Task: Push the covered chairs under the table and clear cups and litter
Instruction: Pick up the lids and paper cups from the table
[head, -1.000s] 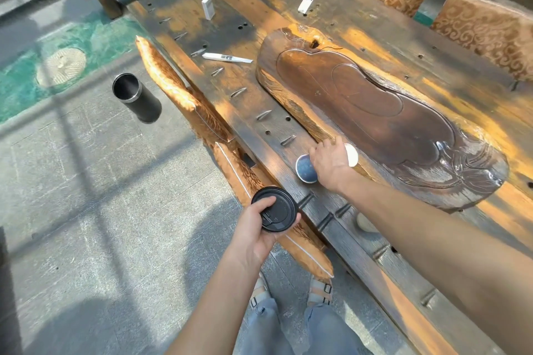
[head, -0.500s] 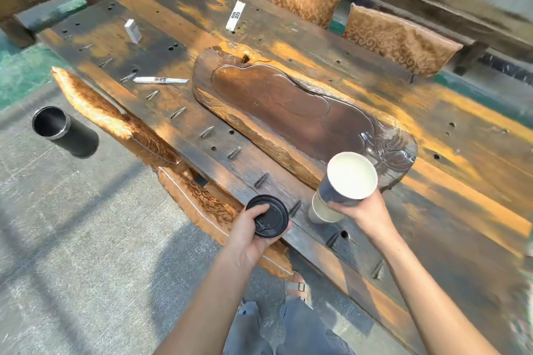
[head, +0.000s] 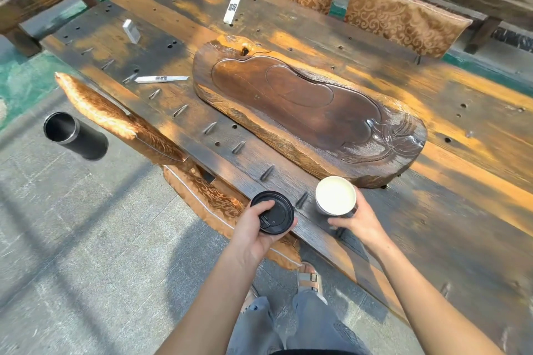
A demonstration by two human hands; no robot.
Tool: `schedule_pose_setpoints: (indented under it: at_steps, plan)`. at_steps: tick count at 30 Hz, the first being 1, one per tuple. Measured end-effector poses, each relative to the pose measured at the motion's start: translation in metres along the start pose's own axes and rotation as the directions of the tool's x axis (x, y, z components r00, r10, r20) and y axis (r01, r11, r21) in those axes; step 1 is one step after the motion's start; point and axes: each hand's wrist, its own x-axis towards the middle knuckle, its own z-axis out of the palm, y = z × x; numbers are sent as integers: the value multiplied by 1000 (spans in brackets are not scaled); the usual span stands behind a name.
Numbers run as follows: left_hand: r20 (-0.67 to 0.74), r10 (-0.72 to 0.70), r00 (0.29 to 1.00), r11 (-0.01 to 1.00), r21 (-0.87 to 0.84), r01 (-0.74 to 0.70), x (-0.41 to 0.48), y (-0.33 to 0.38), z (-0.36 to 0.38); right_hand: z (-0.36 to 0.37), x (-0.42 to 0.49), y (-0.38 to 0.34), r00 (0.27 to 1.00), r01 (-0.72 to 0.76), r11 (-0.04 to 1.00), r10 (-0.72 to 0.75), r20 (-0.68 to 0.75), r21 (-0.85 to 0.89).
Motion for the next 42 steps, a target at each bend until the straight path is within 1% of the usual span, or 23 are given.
schedule_pose_setpoints:
  at_steps: [3, 5, 6, 8, 9, 11, 12, 14, 16, 18, 19, 23, 27, 29, 32, 34, 36, 37, 39, 40, 42]
  plan:
    - [-2, 4, 1000, 1000, -12, -4, 1, 2, 0, -3, -6, -1, 1000, 13, 1000, -13, 1, 27]
    - [-5, 5, 1000, 1000, -20, -5, 3, 3, 1, -8, -10, -3, 998, 43, 999, -42, -38, 19]
    - [-7, 2, 1000, 1000, -26, -2, 4, 2, 2, -11, -11, -5, 995, 64, 998, -65, -70, -12]
    - [-8, -3, 1000, 999, -38, 3, 6, 1, 4, -17, -13, -10, 982, 122, 980, -141, -122, -156]
    - [-7, -3, 1000, 999, -40, 3, 7, 1, 6, -19, -12, -12, 972, 165, 954, -201, -124, -251]
    - [-7, 2, 1000, 999, -38, -2, 8, -1, 9, -18, -7, -17, 952, 243, 863, -300, -61, -442]
    - [-11, 3, 1000, 999, -38, -4, 8, -2, 11, -15, -3, -20, 950, 260, 805, -312, -7, -533]
    - [-13, 4, 1000, 999, -43, -4, 8, -2, 14, -6, 4, -25, 955, 263, 688, -284, 82, -676]
    - [-15, 10, 1000, 998, -64, -11, 7, 0, 17, 5, 10, -27, 961, 247, 586, -251, 118, -772]
    - [-22, 24, 999, 995, -98, -26, 4, 5, 18, 13, 16, -28, 959, 243, 498, -253, 129, -832]
    - [-23, 32, 999, 993, -114, -35, 2, 8, 17, 17, 20, -29, 955, 247, 471, -266, 131, -847]
    - [-43, 58, 997, 988, -139, -64, -8, 20, 11, 27, 34, -36, 950, 253, 382, -270, 154, -889]
    - [-19, 66, 998, 983, -171, -69, -14, 37, 5, 31, 34, -43, 964, 181, 313, -243, 105, -932]
    - [1, 69, 998, 980, -187, -67, -14, 48, -2, 33, 31, -44, 978, 128, 316, -199, 66, -940]
    - [29, 66, 997, 977, -206, -58, -13, 75, -22, 37, 26, -49, 993, 12, 392, -112, -34, -920]
    - [51, 63, 997, 978, -204, -52, -13, 97, -45, 47, 22, -58, 991, -57, 413, -86, -101, -909]
    - [64, 65, 996, 980, -195, -51, -16, 124, -70, 69, 18, -69, 980, -111, 442, -98, -172, -890]
    - [67, 66, 996, 979, -196, -52, -19, 139, -84, 85, 16, -75, 970, -125, 488, -123, -209, -864]
    - [86, 81, 993, 978, -199, -62, -23, 171, -113, 128, 12, -92, 945, -103, 593, -193, -265, -799]
    - [94, 93, 991, 978, -198, -73, -26, 186, -125, 151, 12, -103, 936, -82, 616, -221, -272, -783]
    - [90, 110, 990, 978, -188, -91, -33, 215, -147, 197, 14, -124, 931, -53, 621, -253, -264, -782]
